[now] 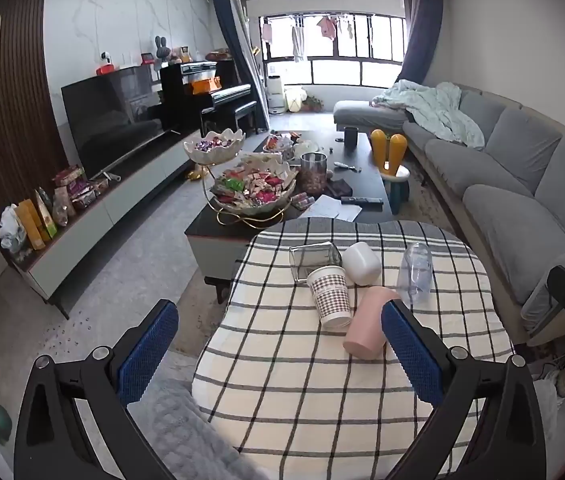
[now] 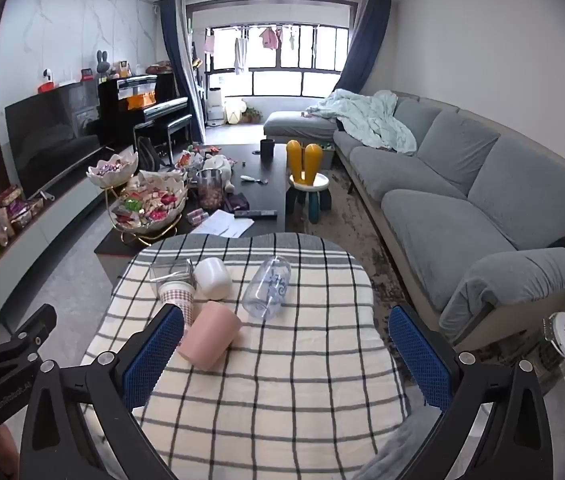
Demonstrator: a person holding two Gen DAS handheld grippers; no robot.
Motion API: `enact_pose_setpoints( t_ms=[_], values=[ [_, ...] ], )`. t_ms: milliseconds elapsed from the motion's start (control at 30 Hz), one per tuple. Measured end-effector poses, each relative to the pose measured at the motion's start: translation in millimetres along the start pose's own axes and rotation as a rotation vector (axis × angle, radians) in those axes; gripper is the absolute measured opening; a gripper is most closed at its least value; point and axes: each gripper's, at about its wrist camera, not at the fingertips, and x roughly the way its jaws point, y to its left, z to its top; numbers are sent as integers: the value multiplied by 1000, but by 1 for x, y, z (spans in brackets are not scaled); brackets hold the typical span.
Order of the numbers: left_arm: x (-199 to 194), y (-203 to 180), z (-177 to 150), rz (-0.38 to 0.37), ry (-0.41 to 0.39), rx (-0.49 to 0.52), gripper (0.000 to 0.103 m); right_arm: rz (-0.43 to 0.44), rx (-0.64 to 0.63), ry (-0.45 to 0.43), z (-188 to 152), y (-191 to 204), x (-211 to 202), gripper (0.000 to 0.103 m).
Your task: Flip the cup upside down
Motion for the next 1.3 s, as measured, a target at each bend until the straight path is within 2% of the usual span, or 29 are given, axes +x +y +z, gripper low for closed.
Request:
enact_pose_setpoints(
  t_ms=[67, 100, 300, 667, 1300],
  values=[
    [-1, 0, 0, 0, -15, -7, 103, -2, -2, 5, 0, 0, 0, 103],
    [0, -1, 0, 8, -7, 6, 103, 10, 13, -24, 0, -1, -2, 103],
    [1, -3, 0, 13, -9, 14, 103, 2, 2, -6, 0, 1, -1, 103],
    [-15, -1, 19, 10, -16, 11, 103, 0, -1, -11, 5, 2, -4, 103],
    [-15, 1, 15, 5, -29, 11, 103, -1, -2, -18, 6, 2, -7, 103]
  ],
)
